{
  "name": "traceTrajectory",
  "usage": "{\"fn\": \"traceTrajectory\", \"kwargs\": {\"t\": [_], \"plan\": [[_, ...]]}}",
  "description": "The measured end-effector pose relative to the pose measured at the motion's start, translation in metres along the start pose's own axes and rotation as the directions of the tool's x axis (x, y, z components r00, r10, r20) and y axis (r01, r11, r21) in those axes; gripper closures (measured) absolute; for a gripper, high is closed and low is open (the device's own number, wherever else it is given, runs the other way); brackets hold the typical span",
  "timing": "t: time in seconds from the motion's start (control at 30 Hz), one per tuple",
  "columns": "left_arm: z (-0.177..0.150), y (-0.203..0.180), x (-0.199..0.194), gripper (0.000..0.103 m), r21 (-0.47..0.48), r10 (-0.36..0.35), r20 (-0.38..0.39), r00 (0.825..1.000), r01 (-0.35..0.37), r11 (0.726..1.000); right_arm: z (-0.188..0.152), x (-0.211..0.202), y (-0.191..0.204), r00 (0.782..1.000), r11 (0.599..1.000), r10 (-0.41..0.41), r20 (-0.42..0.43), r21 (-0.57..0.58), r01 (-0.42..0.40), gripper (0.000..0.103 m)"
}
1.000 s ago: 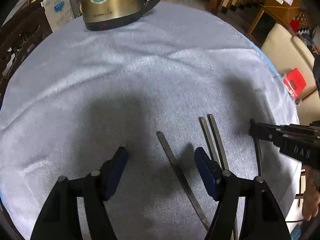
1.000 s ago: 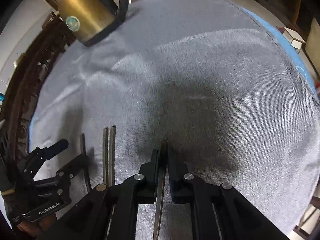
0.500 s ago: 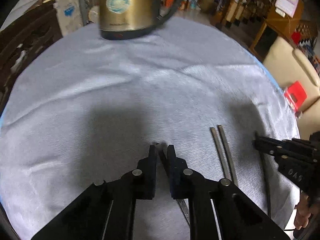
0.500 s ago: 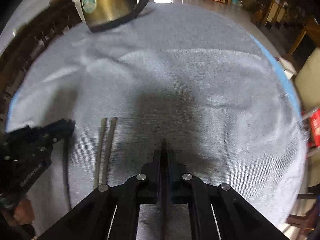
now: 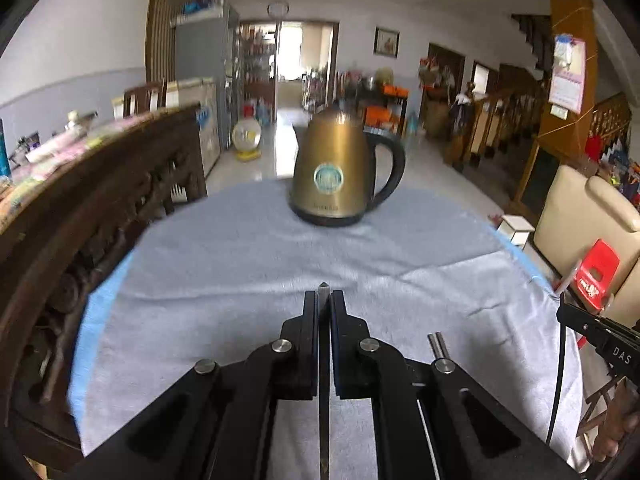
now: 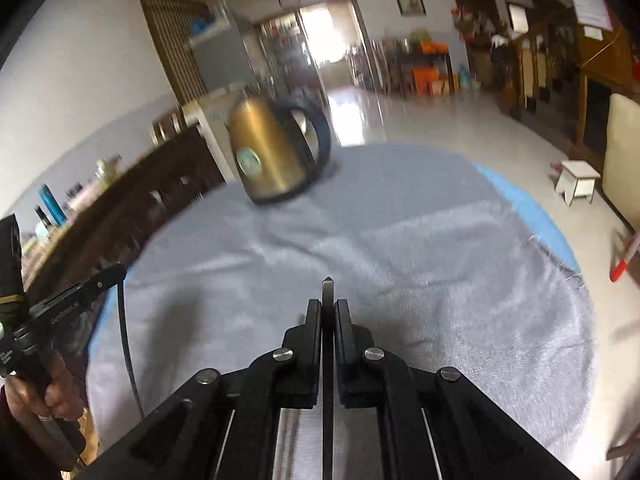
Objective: Organize utensils
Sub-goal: 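Lift the chopsticks with both tools and lower them into the holder cup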
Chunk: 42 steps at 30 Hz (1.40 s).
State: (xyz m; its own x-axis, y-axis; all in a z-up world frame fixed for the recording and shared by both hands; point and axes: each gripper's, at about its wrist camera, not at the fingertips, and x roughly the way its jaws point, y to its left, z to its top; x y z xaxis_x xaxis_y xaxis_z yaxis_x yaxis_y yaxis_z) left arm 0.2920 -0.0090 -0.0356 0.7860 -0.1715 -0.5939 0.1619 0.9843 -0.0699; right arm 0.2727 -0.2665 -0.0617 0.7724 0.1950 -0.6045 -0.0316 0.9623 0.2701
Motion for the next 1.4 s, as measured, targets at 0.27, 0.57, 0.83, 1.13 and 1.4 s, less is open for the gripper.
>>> {"fn": "traceTrajectory", "kwargs": {"t": [0.27, 0.57, 0.83, 1.13, 1.4], "plan": [[-0.007, 0.020, -0.075, 0.098, -0.074, -0.034, 0.104, 0.994, 0.041, 0.996, -0.017, -0.073, 0.022, 0.988, 1.000, 0.016, 0.151, -0.019, -0.013, 0.096], [-0.024, 0.018, -0.154, 0.098, -0.141, -0.059, 0.266, 0.962, 0.099, 0.985, -0.037, -0.135, 0.030, 0.947, 0.998, 0.050, 0.317, 0.025, -0.061, 0.096], [-0.030, 0.001, -0.201, 0.098, -0.144, -0.076, 0.376, 0.923, 0.140, 0.980, -0.045, -0.176, 0.040, 0.894, 0.995, 0.055, 0.444, 0.047, -0.084, 0.096], [-0.029, -0.011, -0.211, 0.098, -0.140, -0.095, 0.392, 0.915, 0.162, 0.977, -0.045, -0.196, 0.056, 0.864, 0.995, 0.065, 0.499, 0.038, -0.096, 0.096], [-0.030, -0.014, -0.207, 0.098, -0.177, -0.088, 0.425, 0.901, 0.178, 0.968, -0.046, -0.202, 0.059, 0.833, 0.990, 0.070, 0.549, 0.065, -0.126, 0.096]]}}
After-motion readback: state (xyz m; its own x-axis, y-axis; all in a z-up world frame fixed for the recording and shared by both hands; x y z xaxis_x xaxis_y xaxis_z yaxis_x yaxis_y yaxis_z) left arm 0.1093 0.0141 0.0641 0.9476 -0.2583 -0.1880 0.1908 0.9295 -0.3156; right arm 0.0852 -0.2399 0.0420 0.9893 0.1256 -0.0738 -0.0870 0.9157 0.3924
